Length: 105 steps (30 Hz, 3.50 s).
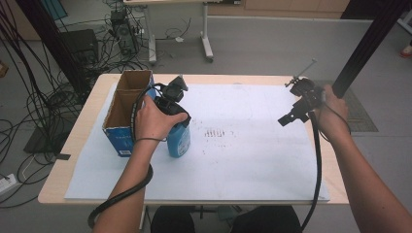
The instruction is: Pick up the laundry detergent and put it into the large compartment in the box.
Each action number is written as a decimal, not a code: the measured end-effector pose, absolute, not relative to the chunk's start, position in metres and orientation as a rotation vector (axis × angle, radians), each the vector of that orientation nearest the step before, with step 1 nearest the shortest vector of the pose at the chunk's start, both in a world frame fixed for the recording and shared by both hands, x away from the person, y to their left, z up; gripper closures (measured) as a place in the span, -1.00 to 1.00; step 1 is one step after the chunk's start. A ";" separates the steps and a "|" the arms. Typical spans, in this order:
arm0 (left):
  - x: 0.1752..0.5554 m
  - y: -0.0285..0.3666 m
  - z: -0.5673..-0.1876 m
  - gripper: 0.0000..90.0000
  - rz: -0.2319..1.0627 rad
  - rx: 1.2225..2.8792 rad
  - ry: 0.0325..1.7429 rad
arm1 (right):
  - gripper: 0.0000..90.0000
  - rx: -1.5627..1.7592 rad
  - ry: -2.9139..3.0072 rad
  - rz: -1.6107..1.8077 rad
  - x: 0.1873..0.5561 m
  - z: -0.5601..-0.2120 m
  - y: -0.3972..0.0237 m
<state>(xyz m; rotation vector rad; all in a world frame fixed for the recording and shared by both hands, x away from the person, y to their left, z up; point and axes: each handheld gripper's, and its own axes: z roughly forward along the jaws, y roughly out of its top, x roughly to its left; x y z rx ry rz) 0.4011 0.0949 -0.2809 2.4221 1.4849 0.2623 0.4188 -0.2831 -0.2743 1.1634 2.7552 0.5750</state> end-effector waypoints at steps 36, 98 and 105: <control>0.402 0.094 -0.280 -0.18 0.254 2.435 1.497 | -0.90 1.163 2.760 0.563 0.420 -0.275 -0.280; 0.392 0.066 -0.162 -0.16 0.252 2.447 1.341 | -0.90 1.149 2.747 0.576 0.436 -0.269 -0.276; 0.389 0.060 -0.123 -0.16 0.268 2.450 1.312 | -0.90 1.146 2.744 0.575 0.436 -0.267 -0.277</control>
